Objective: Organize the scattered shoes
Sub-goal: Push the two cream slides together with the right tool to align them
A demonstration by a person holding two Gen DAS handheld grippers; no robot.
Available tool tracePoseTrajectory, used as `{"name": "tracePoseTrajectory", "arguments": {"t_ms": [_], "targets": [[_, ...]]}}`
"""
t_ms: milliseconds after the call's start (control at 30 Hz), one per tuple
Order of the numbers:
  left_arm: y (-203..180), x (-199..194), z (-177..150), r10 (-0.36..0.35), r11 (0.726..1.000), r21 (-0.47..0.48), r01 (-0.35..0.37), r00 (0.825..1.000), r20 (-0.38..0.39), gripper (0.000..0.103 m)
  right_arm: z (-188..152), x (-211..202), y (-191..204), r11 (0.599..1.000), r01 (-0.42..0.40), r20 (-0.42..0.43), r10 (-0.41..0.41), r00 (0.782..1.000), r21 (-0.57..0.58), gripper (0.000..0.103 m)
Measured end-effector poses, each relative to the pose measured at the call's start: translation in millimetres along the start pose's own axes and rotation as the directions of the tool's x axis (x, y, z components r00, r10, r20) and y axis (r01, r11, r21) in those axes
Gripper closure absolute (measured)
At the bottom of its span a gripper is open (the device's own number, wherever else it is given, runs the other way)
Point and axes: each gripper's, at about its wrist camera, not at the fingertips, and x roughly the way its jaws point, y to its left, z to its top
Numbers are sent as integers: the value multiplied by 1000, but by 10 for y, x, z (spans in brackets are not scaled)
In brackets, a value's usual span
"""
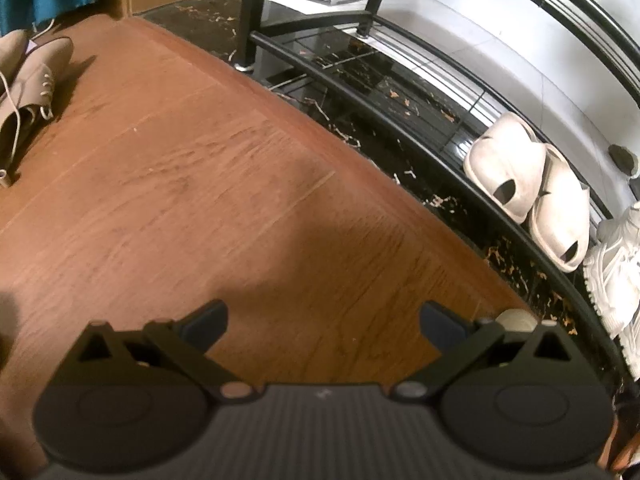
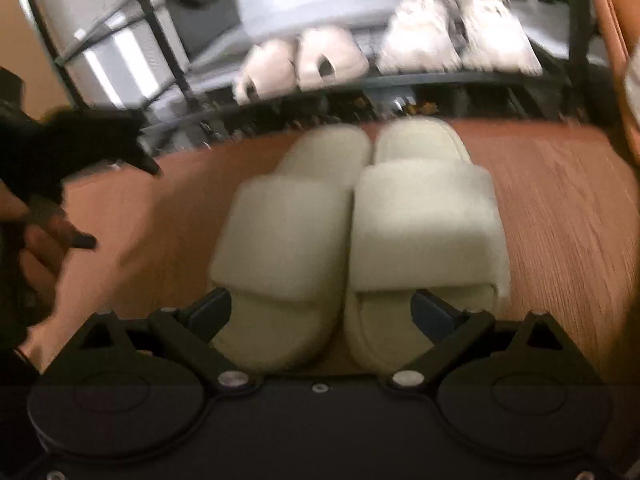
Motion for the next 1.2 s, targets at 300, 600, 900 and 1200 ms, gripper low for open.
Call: {"name": "tracePoseTrajectory", "arguments": {"t_ms": [300,600,900,1200], "targets": [[16,10,6,-3,1000,-16,3,1000,-7,1,-118,54,18,1000,10,-120,-14,993,-28,3],[20,20,11,-10,999,-31,9,1000,-19,1,-129,273,143,973,43,-107,-69,992,-226,3],[-27,-43,-7,-30,1000,9,30,999,23,1,-129,400,24,981,48,-44,-57,997,-188,2],[-35,-20,6,-29,1000,8,29,999,16,1,-177,483,46,966,87,68,-72,995,-245,1]]}}
